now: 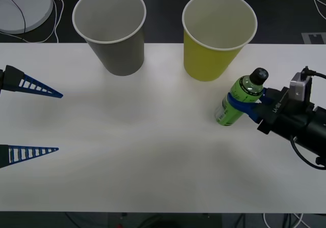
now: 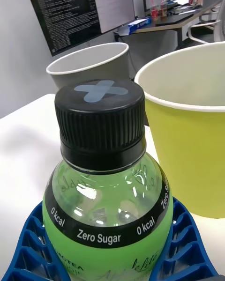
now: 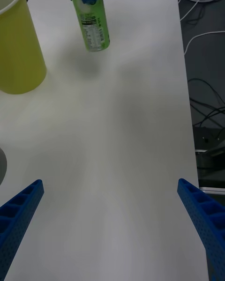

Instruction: Put the can into the green bin and the plastic bottle into the gray bin

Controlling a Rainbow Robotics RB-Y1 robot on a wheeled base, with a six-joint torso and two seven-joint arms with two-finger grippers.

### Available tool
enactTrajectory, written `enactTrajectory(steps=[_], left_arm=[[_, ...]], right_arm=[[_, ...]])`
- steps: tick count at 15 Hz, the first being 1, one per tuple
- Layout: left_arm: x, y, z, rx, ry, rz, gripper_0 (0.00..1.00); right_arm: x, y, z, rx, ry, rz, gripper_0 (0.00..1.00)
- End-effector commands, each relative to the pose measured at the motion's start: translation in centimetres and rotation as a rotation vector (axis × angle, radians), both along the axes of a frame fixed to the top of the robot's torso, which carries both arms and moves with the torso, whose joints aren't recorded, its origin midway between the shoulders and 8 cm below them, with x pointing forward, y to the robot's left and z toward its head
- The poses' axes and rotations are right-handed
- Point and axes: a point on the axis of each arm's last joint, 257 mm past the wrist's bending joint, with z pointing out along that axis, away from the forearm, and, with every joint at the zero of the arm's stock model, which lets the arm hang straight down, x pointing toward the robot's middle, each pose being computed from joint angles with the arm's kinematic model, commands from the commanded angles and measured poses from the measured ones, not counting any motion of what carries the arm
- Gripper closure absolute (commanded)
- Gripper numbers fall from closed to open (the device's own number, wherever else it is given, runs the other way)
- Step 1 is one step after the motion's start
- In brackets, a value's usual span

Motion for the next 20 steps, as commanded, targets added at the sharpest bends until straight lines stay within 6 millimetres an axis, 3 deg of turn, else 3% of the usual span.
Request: enactTrajectory(steps=[1, 14, 20], left_arm=[[0.0, 0.0, 0.0, 0.0, 0.0, 0.0, 0.0], [0.0, 0.0, 0.0, 0.0, 0.0, 0.0, 0.0], [0.0, 0.0, 0.0, 0.0, 0.0, 0.0, 0.0]], right_arm=[[-0.9, 0.0, 2.0, 0.0, 0.005, 0.014, 1.0], [-3.6, 2.1, 10.3, -0.081, -0.027, 0.039, 1.0], [-4.9, 3.4, 12.0, -0.142, -0.012, 0.039, 1.0]])
